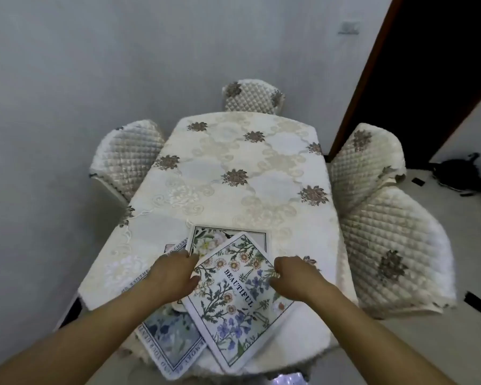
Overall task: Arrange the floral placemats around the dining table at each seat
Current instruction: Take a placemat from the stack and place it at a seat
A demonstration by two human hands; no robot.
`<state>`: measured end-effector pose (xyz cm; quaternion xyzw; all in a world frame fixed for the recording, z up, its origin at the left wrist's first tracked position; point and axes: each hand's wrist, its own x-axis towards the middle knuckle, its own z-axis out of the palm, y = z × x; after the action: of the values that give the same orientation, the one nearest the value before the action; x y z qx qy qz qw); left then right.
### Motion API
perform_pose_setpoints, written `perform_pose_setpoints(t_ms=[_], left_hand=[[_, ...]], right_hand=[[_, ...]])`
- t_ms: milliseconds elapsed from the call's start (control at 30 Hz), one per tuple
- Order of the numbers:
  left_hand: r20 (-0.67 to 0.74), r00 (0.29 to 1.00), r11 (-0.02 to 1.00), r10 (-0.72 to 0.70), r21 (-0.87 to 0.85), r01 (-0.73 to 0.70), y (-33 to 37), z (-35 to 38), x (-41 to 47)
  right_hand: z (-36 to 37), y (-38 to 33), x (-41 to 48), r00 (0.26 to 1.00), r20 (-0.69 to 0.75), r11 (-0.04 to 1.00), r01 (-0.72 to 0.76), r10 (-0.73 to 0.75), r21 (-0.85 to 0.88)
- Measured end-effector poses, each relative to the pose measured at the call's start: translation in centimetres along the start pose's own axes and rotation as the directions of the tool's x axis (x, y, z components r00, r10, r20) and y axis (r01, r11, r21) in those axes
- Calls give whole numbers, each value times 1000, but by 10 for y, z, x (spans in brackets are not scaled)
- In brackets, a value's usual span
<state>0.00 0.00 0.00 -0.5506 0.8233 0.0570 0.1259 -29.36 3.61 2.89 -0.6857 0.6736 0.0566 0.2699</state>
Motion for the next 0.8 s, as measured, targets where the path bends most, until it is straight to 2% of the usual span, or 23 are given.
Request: perform_pose_setpoints(t_ms=[167,300,500,633,700,800], left_hand=[[74,996,999,38,-32,-36,-16,28,20],[164,986,994,21,-106,-3,-21,60,38],[243,968,965,-69,-230,126,-24,88,57],[252,959,928,-127,-310,204,-27,100,59],[262,953,903,-155,-354,244,-30,103,60],[254,953,871,-168,-414,264,-33,105,62]], right_hand=[[54,-1,-2,984,58,965,-175,167,195],[104,11,-2,937,151,835,-350,315,425],[161,9,0,829,249,547,-526,501,651],[177,-2,4,708,302,224,-546,638,808],[181,-7,6,662,359,76,-532,657,843],[189,-15,4,656,437,-38,-528,615,848]])
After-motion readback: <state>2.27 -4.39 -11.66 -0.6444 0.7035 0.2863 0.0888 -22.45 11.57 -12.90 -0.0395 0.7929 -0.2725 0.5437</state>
